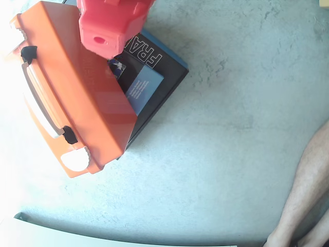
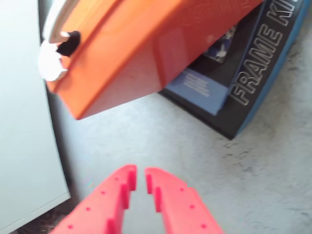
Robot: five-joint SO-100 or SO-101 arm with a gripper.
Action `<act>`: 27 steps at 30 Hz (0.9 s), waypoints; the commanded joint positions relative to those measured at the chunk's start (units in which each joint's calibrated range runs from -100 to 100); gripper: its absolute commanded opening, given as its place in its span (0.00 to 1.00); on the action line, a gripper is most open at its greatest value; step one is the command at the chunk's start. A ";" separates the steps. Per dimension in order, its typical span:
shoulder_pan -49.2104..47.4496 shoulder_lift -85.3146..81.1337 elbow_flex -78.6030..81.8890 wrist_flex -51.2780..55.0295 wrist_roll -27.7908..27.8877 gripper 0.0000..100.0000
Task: Grab the white handle of the orange box
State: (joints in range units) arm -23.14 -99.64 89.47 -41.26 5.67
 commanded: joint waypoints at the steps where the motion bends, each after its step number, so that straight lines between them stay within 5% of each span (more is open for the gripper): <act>1: -2.86 0.99 -4.53 0.31 3.60 0.02; 7: -3.71 9.85 -11.80 0.48 3.97 0.03; 14: -0.92 13.31 -11.62 0.48 -0.06 0.17; 27: -1.46 15.59 -11.80 13.93 -9.67 0.17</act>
State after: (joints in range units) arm -24.25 -85.52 76.96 -28.78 -2.95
